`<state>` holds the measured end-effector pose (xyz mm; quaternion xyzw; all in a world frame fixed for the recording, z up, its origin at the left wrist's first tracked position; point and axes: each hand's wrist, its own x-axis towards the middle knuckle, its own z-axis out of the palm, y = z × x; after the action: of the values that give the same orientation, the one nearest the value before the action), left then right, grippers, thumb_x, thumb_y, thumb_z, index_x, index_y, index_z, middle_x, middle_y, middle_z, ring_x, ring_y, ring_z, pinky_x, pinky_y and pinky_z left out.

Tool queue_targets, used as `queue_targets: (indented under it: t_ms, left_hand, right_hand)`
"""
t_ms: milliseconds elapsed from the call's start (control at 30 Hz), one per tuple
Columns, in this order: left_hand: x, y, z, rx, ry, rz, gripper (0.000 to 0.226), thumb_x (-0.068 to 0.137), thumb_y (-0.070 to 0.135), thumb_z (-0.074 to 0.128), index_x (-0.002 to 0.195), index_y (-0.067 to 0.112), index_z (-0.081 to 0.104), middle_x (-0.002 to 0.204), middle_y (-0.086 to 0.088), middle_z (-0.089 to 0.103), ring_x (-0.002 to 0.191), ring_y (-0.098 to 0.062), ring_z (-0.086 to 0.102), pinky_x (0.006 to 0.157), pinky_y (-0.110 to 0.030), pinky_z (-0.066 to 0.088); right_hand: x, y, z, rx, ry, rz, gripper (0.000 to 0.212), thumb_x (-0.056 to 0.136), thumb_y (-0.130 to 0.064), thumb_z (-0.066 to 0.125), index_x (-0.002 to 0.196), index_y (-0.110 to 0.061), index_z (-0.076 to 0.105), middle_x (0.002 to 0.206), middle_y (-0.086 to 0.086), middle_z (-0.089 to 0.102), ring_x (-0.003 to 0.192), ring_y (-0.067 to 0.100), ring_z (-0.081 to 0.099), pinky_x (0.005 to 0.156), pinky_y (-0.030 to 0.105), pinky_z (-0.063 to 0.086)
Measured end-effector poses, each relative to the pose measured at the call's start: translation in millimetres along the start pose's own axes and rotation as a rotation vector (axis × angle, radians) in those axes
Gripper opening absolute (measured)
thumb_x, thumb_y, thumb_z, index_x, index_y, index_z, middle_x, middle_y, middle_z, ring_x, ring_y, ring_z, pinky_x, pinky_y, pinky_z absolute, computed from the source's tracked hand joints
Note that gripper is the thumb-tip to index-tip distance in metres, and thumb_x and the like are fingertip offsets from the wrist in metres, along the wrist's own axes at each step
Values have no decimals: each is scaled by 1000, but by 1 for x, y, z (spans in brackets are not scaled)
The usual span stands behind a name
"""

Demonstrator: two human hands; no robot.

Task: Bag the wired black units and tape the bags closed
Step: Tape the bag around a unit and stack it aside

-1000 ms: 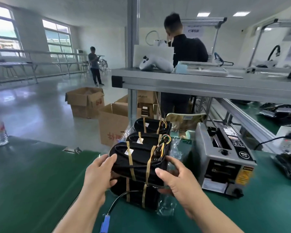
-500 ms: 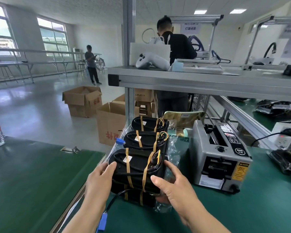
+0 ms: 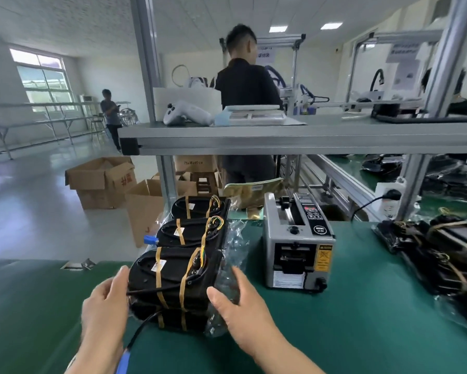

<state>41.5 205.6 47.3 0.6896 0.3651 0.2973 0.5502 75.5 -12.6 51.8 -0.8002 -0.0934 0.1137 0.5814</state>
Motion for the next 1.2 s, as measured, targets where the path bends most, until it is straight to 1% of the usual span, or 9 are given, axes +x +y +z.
queue_targets:
  t_ms: [133,233,333,400,467,567,700,933,1200]
  left_hand:
    - [-29,23,-1,-127,92,99,57,83,53,53,132,23,55,110,-1,61,88,-25,63,96,-53,50]
    - [-69,41,42,-167,-231,143,46,102,4,44,146,-4,36,127,-16,52,69,1,54,81,-21,48]
    - [-156,45,89,-119,-516,315,38,95,-9,50,133,-12,49,130,-30,56,62,13,57,69,-11,40]
    - [-224,45,112,-79,-519,466,21,87,3,68,105,13,71,99,1,72,78,8,61,72,-1,40]
    - [-274,52,138,-101,-715,519,30,86,1,71,96,29,70,92,11,72,84,11,61,70,3,40]
    - [-313,69,200,-54,-1024,338,20,93,18,64,103,35,65,104,15,68,92,10,60,82,-6,43]
    - [-344,88,275,2,-1196,95,7,98,31,53,100,31,60,106,7,63,95,-9,59,90,-34,49]
    - [-357,101,355,38,-1172,-273,40,98,31,59,133,15,50,132,-7,51,108,-23,52,97,-42,48]
    - [-359,97,377,101,-1177,-332,53,96,34,62,142,12,45,150,-13,42,131,-30,48,99,-46,47]
  right_hand:
    - [-30,17,-44,23,55,14,61,89,-54,60,144,-40,37,137,-20,50,115,-6,51,97,16,40]
    - [-66,41,-90,136,151,41,27,89,-38,66,115,-40,60,109,-17,68,92,-6,64,85,17,52]
    - [-108,68,-140,205,302,103,19,88,-27,69,104,-36,66,99,-19,73,90,-2,68,93,29,54]
    - [-134,85,-176,247,409,122,19,89,-19,68,104,-30,68,96,-17,75,87,1,70,89,29,55]
    - [-156,99,-212,299,523,130,18,89,-10,68,102,-23,70,91,-10,77,80,4,70,73,24,57]
    - [-176,122,-266,358,699,144,17,90,-6,68,100,-20,71,88,-4,77,81,7,69,64,21,56]
    - [-185,147,-324,507,870,174,23,94,-7,63,116,-15,63,115,3,66,101,12,62,86,36,52]
    - [-167,164,-377,557,981,207,66,95,-19,63,151,-16,29,151,5,38,124,19,49,108,42,42]
    - [-125,172,-421,474,1065,231,86,88,-27,72,155,-19,19,156,9,32,125,24,47,100,36,40]
